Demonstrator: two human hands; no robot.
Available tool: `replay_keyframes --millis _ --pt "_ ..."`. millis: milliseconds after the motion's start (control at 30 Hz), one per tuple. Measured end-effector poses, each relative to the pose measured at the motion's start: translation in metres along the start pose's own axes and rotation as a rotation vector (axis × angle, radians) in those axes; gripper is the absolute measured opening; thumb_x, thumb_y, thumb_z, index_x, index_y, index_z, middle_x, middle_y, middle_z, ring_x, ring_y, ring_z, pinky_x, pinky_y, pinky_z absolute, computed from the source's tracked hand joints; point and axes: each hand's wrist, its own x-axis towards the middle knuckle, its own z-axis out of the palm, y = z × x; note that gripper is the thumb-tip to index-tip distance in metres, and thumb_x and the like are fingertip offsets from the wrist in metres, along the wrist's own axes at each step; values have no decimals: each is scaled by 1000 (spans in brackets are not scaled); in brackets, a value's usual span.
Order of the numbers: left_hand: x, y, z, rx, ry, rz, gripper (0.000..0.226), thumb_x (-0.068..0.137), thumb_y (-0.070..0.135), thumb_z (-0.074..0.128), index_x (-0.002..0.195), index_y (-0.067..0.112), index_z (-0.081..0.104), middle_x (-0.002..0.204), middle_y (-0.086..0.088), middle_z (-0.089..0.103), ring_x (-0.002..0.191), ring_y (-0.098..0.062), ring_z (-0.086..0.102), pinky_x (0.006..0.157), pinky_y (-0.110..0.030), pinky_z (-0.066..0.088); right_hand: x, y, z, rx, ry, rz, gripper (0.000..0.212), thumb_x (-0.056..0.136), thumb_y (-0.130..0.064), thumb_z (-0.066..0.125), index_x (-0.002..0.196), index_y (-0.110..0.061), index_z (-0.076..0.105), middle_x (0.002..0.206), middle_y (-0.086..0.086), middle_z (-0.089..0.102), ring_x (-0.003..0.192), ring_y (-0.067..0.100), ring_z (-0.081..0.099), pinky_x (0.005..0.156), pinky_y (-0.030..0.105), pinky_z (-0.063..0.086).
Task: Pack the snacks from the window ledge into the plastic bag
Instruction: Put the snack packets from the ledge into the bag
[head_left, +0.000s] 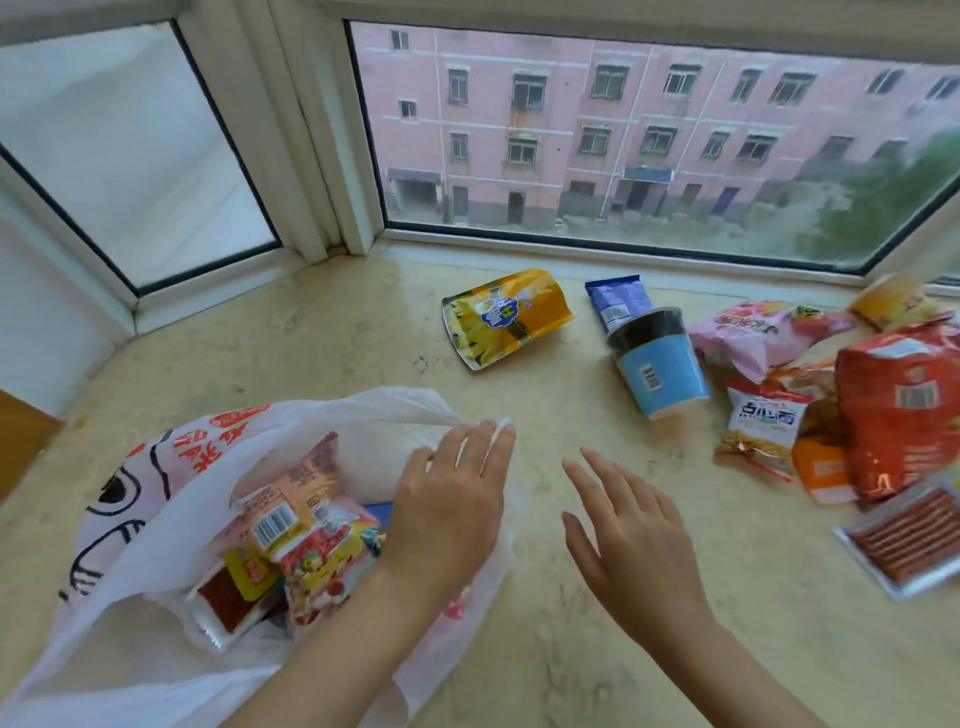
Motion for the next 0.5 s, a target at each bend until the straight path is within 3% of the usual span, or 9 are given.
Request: replay_keyframes --millis 200,367,433,500 --pt "73 21 33 56 -31 -14 56 66 20 77 120 13 65 110 -4 67 92 -24 64 65 -34 49 20 52 4 -22 29 68 47 86 -33 43 125 -13 60 127 11 61 107 30 62 81 41 51" --pt "118 24 72 121 -163 -83 72 60 19 80 128 8 59 119 -10 66 105 -28 64 71 -36 54 41 76 15 -14 43 87 51 84 -34 44 127 -12 60 129 13 60 110 31 61 87 45 52" --pt "136 24 84 154 -224 -106 80 67 19 76 140 8 47 132 -12 58 118 -30 58 79 -39 53 53 84 18 -20 37 84 53 83 -35 44 129 -12 59 131 14 59 112 31 60 89 47 51" --pt "154 23 94 168 -255 -114 84 81 19 65 151 9 20 149 -14 39 134 -34 41 93 -42 46 66 91 23 -30 38 80 55 82 -34 44 131 -13 57 132 14 57 114 31 58 90 48 50"
